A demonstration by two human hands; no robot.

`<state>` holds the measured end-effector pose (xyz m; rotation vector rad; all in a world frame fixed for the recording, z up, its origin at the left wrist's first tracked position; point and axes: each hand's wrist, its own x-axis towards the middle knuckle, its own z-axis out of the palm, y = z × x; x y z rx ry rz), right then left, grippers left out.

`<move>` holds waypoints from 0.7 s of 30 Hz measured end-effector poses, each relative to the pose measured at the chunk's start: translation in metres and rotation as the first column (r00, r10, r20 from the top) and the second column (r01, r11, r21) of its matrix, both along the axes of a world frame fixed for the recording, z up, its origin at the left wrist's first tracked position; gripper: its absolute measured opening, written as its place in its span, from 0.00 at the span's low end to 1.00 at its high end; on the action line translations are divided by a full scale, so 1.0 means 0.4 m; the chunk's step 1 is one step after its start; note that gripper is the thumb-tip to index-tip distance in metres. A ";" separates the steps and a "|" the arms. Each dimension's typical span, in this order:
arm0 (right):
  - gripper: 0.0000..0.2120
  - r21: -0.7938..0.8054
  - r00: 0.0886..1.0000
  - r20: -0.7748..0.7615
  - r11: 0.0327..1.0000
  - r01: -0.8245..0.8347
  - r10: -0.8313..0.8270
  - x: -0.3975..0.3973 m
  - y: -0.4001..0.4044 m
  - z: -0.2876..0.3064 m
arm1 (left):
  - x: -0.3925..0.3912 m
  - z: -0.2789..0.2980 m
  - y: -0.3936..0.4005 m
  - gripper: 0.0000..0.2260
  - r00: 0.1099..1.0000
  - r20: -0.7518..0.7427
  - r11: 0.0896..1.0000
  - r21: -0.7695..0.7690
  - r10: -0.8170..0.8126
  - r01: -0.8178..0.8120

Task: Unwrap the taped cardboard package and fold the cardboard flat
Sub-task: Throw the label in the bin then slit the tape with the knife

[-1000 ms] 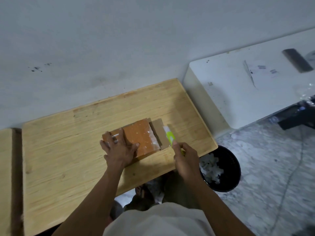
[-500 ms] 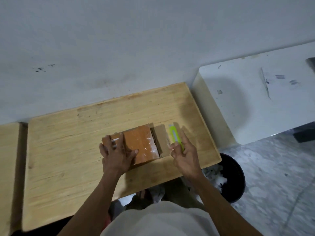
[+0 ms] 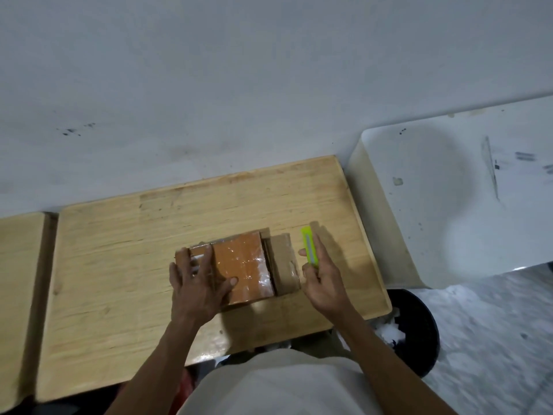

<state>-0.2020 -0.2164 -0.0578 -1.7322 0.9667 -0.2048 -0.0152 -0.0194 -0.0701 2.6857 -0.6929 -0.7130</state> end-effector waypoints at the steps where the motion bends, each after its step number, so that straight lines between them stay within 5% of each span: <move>1: 0.28 -0.075 0.999 -0.025 0.996 0.044 -0.046 0.005 -0.008 -0.017 | 0.003 -0.005 0.002 0.44 1.000 0.001 1.000 0.003 0.001 -0.001; 5: 0.22 -0.201 0.970 -0.128 0.963 0.181 -0.209 0.044 -0.041 -0.070 | 0.009 -0.019 0.007 0.47 0.999 0.027 1.000 0.008 -0.030 0.030; 11: 0.17 -0.350 0.925 -0.284 0.926 0.144 -0.251 0.072 -0.078 -0.093 | 0.000 0.007 0.001 0.54 0.998 0.047 0.998 -0.054 -0.040 0.043; 21: 0.10 -0.514 0.874 -0.416 0.858 0.002 -0.251 0.050 -0.065 -0.104 | 0.001 -0.009 0.007 0.45 1.000 -0.002 1.000 0.013 0.000 0.000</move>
